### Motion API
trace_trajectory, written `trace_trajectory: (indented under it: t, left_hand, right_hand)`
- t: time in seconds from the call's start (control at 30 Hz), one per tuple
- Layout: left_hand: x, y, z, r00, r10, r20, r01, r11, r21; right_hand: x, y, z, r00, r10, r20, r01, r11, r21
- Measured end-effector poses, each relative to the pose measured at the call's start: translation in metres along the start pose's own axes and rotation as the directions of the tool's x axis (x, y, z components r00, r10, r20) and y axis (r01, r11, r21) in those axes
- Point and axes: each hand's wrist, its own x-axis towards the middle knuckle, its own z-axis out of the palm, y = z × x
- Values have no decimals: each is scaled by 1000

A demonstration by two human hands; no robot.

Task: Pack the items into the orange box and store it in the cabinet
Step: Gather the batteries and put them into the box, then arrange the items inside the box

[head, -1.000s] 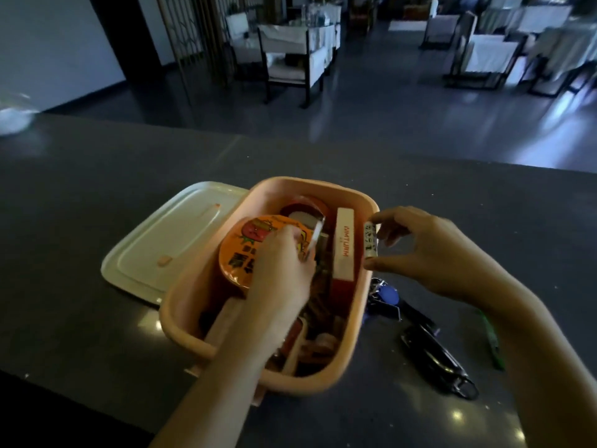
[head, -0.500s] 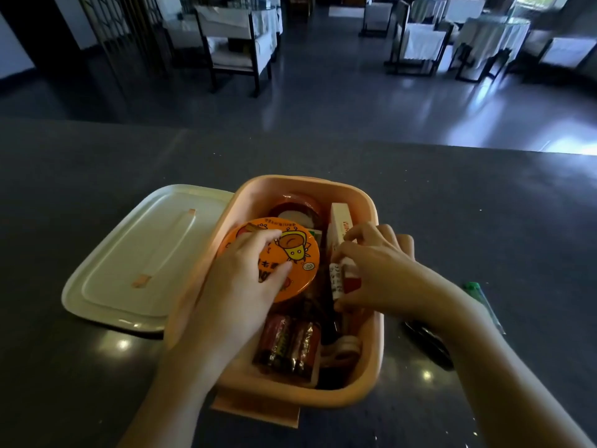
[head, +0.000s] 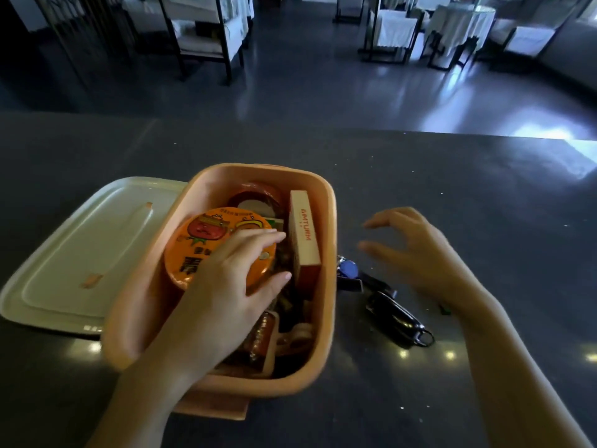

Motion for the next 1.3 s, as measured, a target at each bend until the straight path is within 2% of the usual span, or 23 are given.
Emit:
trace_trajectory:
  t: [0.03,0.1,0.17,0.23,0.33,0.47,0.57,0.63,0.77,0.87,0.97,1.13,1.23,1.3]
  left_hand:
    - [0,10,6,1000,22,-7,-22,1000,-13]
    - [2,34,24,997,66,-30,-67,997,-37]
    - [3,57,53,992,124,-36,-126,991,-40]
    - [5,74,90,991,134,6,-133,990,-49]
    - [7,79,149,994,-1,112,6,999,-42]
    - [0,58,206,951,-233,202,204,967,154]
    - [-1,55,223,924,-355,142,329,928,177]
    - [-1,55,225,924,-365,113,347,925,154]
    - [0,58,217,949,-296,109,281,951,129]
    - [1,67,199,964,-249,98,245,968,51]
    - [3,83,167,981,-169,91,165,985,49]
    - [-9,98,80,993,-117,-6,117,992,45]
    - [-23,84,29,986,-129,-105,135,989,55]
    - [-30,65,0,979,-153,-134,161,986,45]
  right_hand:
    - [-2,18,-7,998,41,-49,-40,999,10]
    - [-6,57,-20,985,169,-31,-170,984,-47]
    - [-9,93,-27,952,298,74,-279,941,-194]
    - [-15,118,-29,913,356,197,-291,910,-295]
    - [-25,140,-30,877,323,356,-221,928,-299]
    - [-30,154,-30,894,207,398,-141,972,-189]
    - [-29,157,-28,902,126,414,-71,987,-146]
    - [-27,158,-26,902,102,419,-36,986,-162]
    - [-23,157,-20,931,132,339,-72,980,-185]
    - [-16,154,-19,943,128,307,-97,989,-113]
    - [-7,138,-27,967,114,227,-120,993,14]
    - [9,63,-48,986,-23,167,-18,971,237]
    - [9,0,-47,970,-136,200,65,944,324]
    - [6,-37,-34,955,-180,236,98,942,321]
